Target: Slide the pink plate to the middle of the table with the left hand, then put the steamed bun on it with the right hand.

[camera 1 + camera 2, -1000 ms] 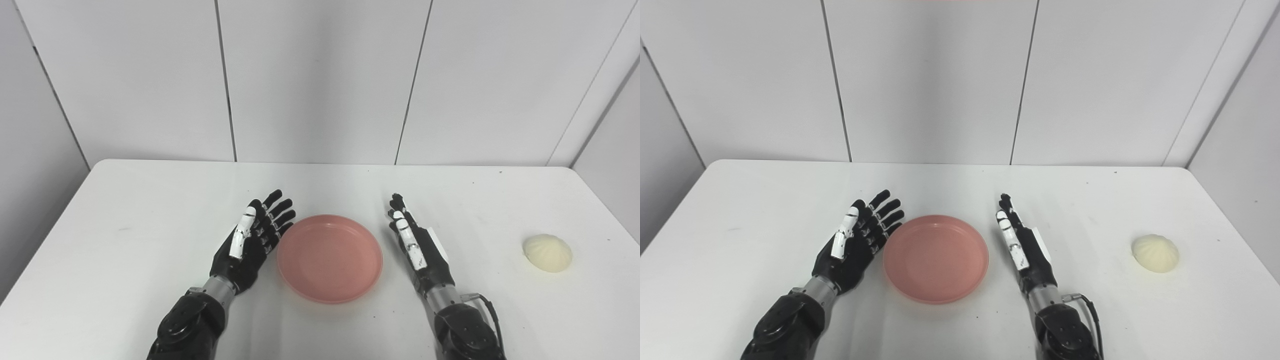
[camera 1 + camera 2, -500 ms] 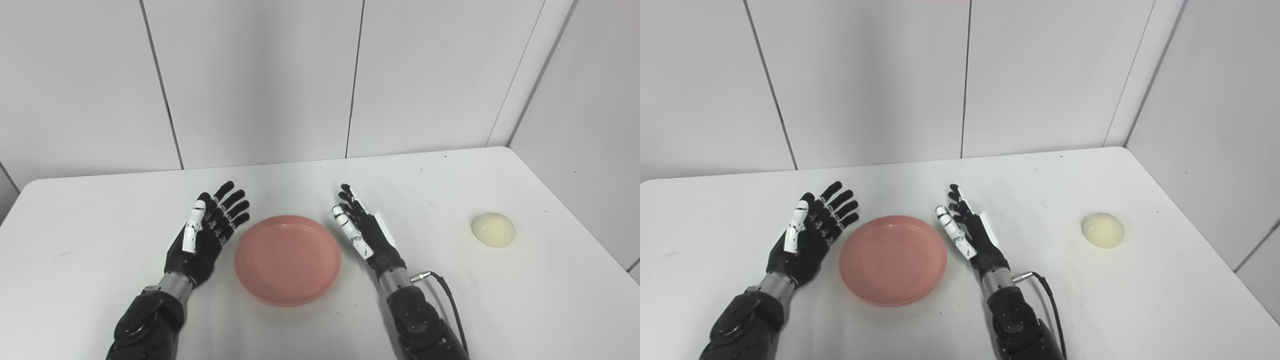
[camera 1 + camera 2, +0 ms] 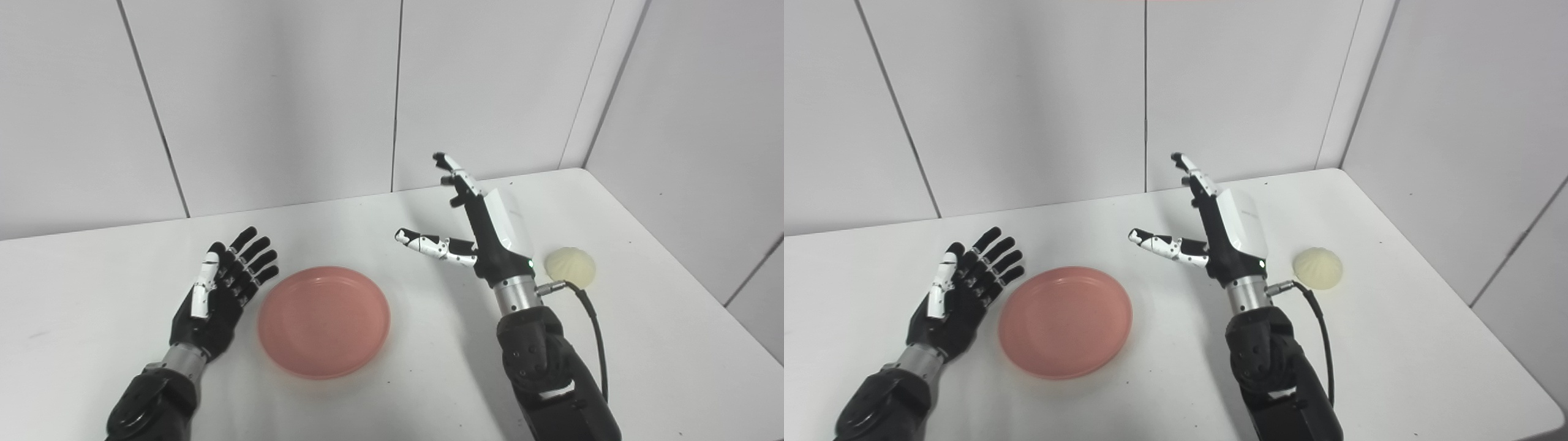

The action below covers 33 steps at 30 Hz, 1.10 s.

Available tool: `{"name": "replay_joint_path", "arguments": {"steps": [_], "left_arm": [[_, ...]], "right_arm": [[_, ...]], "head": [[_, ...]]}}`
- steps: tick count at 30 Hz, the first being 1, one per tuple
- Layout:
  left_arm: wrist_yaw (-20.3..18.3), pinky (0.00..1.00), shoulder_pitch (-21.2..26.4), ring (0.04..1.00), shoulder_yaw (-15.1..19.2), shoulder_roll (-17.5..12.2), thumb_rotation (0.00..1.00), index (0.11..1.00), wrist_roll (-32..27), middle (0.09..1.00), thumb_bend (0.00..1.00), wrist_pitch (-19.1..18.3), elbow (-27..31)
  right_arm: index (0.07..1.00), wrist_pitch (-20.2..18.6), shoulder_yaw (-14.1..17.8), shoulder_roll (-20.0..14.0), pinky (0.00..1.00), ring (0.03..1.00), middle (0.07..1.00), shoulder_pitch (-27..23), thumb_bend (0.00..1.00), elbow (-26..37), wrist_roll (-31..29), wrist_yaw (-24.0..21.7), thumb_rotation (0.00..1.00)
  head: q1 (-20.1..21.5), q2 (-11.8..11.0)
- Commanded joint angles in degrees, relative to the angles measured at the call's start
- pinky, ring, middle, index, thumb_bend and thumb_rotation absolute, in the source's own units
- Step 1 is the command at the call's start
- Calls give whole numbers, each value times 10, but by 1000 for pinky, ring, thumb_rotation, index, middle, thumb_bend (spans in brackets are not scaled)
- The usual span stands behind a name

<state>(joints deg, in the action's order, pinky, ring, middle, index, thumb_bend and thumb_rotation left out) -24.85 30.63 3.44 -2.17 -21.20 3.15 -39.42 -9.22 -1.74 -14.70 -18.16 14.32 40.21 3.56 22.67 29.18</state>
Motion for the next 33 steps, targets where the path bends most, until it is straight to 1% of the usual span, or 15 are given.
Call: {"name": "replay_joint_path", "arguments": {"steps": [1, 3, 5, 7, 9, 10, 12, 13, 16, 18, 20, 23, 27, 29, 33], "left_arm": [[-3, 851, -73, 864, 11, -37, 991, 876, 10, 879, 483, -11, -72], [-1, 845, -73, 859, 13, -37, 985, 871, 12, 874, 486, -9, -71], [0, 845, -74, 860, 14, -37, 983, 869, 13, 874, 487, -8, -70], [0, 843, -75, 858, 15, -39, 976, 866, 14, 874, 489, -7, -71], [-4, 844, -74, 860, 15, -41, 975, 868, 14, 876, 493, -5, -75], [-6, 844, -74, 862, 14, -42, 975, 871, 14, 877, 495, -3, -78], [-10, 839, -73, 861, 14, -45, 966, 873, 14, 877, 502, 1, -83], [-12, 833, -72, 858, 15, -46, 958, 872, 14, 874, 506, 3, -86], [-14, 823, -72, 852, 16, -49, 948, 866, 13, 869, 507, 6, -90], [-15, 817, -72, 850, 17, -50, 951, 864, 12, 866, 502, 6, -91], [-19, 817, -70, 847, 17, -53, 946, 862, 12, 864, 507, 7, -98], [-21, 816, -67, 844, 18, -55, 940, 860, 12, 861, 512, 9, -103], [-21, 811, -66, 835, 21, -57, 927, 856, 12, 854, 510, 6, -105], [-21, 805, -66, 832, 22, -58, 929, 855, 11, 852, 505, 4, -106], [-21, 800, -64, 828, 25, -60, 925, 854, 11, 848, 501, 2, -108]], "right_arm": [[877, -36, 17, -29, 636, 794, 867, -24, 848, 46, 27, -25, 520], [870, -58, 28, -47, 672, 812, 869, -25, 857, 65, 42, -47, 539], [869, -73, 39, -67, 680, 814, 870, -25, 859, 75, 56, -65, 555], [860, -86, 49, -97, 700, 822, 868, -22, 866, 81, 76, -86, 549], [851, -94, 57, -118, 714, 823, 859, -20, 875, 82, 85, -101, 541], [846, -95, 64, -131, 703, 818, 855, -17, 889, 77, 85, -108, 529], [844, -95, 77, -157, 618, 766, 847, -10, 907, 69, 83, -123, 537], [838, -88, 84, -169, 604, 754, 846, -6, 907, 63, 75, -127, 509], [834, -88, 105, -193, 629, 773, 846, 6, 919, 43, 55, -136, 461], [840, -96, 111, -200, 652, 792, 855, 12, 935, 37, 53, -142, 451], [854, -116, 119, -209, 662, 812, 880, 20, 947, 35, 50, -162, 413], [859, -142, 120, -221, 654, 816, 887, 25, 947, 33, 55, -186, 397], [847, -144, 113, -233, 635, 797, 872, 31, 947, 11, 62, -188, 400], [854, -155, 104, -239, 655, 805, 867, 29, 941, -1, 67, -201, 431], [855, -158, 97, -241, 671, 804, 860, 24, 928, -29, 56, -209, 440]], "head": [[-1, 1], [3, 1], [9, 2], [19, 4], [23, 4], [23, 4], [30, 3], [33, 2], [35, 2], [36, 3], [39, 4], [44, 7], [49, 10], [50, 11], [53, 14]]}}
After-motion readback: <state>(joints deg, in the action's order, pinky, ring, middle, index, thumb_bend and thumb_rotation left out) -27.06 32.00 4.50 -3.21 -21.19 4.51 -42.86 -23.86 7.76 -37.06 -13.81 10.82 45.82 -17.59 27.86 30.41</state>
